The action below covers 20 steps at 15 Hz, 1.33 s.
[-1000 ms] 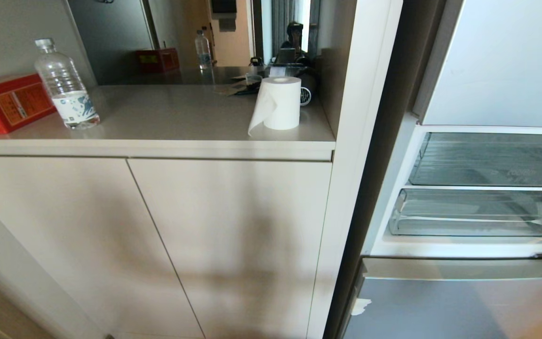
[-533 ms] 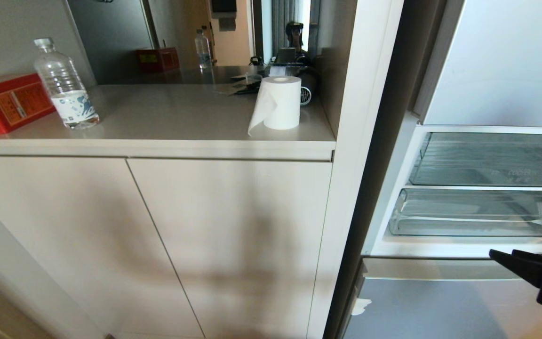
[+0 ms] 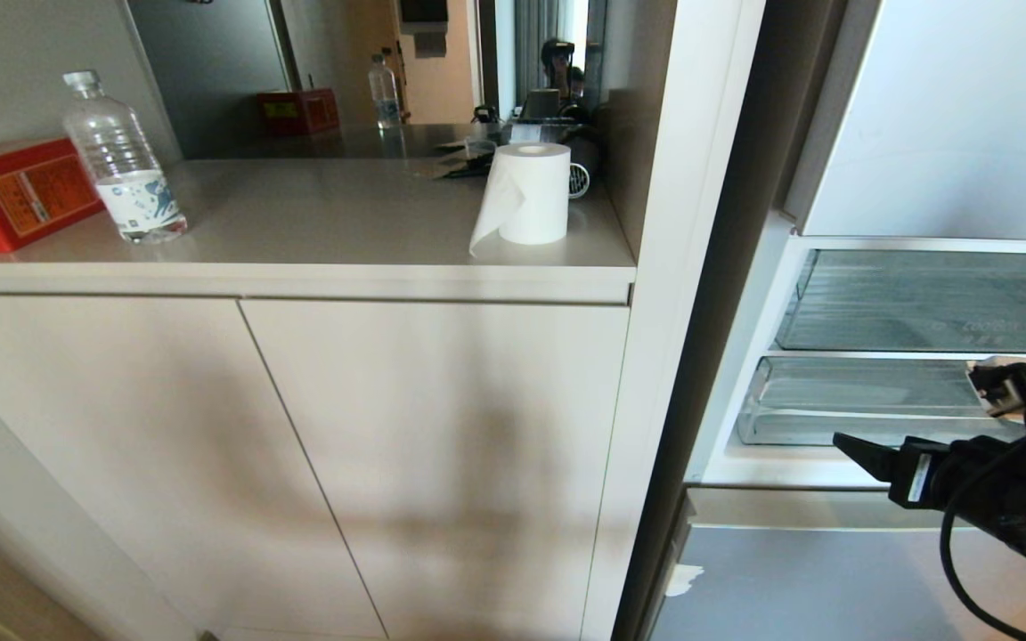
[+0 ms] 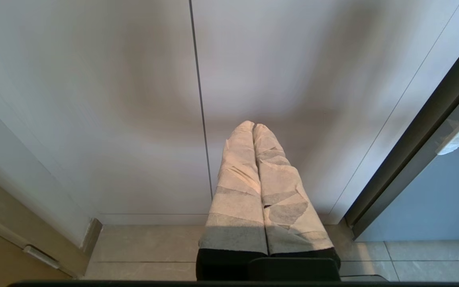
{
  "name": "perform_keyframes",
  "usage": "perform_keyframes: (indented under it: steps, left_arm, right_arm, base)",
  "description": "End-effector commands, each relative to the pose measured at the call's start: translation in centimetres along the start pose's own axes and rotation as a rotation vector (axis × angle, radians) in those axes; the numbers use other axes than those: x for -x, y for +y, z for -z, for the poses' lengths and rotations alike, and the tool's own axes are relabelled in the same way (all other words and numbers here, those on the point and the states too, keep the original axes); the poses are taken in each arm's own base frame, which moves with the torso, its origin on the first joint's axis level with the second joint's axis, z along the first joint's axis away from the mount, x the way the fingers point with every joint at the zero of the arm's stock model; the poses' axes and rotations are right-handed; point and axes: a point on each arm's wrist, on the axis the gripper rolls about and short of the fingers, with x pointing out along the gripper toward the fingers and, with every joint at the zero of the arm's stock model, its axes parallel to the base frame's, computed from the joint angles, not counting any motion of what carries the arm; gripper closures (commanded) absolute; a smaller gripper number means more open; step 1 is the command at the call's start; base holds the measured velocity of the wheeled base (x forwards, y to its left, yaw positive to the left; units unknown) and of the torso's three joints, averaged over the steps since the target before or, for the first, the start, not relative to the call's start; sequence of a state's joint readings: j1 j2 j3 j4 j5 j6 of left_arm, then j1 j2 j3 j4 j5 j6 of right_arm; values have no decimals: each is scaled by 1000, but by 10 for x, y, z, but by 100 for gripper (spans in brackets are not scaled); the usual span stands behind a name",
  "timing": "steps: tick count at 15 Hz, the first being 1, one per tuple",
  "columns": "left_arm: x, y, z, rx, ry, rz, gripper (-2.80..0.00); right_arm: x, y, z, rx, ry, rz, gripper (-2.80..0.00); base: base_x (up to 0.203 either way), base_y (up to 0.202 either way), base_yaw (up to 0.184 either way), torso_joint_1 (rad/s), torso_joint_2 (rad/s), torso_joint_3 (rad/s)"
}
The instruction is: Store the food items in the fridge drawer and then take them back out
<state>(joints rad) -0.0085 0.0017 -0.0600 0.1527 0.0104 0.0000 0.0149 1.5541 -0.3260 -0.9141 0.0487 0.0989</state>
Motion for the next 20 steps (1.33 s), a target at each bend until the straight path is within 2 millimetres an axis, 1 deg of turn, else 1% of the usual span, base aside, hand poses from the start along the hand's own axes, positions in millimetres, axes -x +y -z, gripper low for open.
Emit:
perform_keyframes:
  steps: [1,3,5,7,10,13,16,20]
  left_arm:
    - [0,0,0,0,2,-1,0]
    - [0,0,0,0,2,-1,0]
    - [0,0,0,0,2,-1,0]
    - [0,0,0,0,2,-1,0]
    - [0,0,0,0,2,-1,0]
    - [0,0,0,0,2,-1,0]
    - [0,0,0,0,2,-1,0]
    - [0,0,0,0,2,-1,0]
  right_arm:
    - [-21,-2,13,25,31,14,-280]
    - [-27,-1,14,36,26,6,-280]
    - [-34,8,17,47,34,-28,-280]
    - [-43,12,19,46,41,-44,-280]
    - [-56,18,14,50,-2,-59,-280]
    - [-66,17,13,53,-18,-22,-280]
    - [-82,18,16,50,-7,-10,-280]
    - [-103,18,17,39,-51,-11,-280]
  base:
    - [0,0,0,0,0,0]
    - [0,0,0,0,0,0]
    - [0,0,0,0,0,0]
    - [0,0,0,0,0,0]
    - [0,0,0,0,0,0]
    - [0,0,0,0,0,0]
    - [0,0,0,0,0,0]
    - [0,0,0,0,0,0]
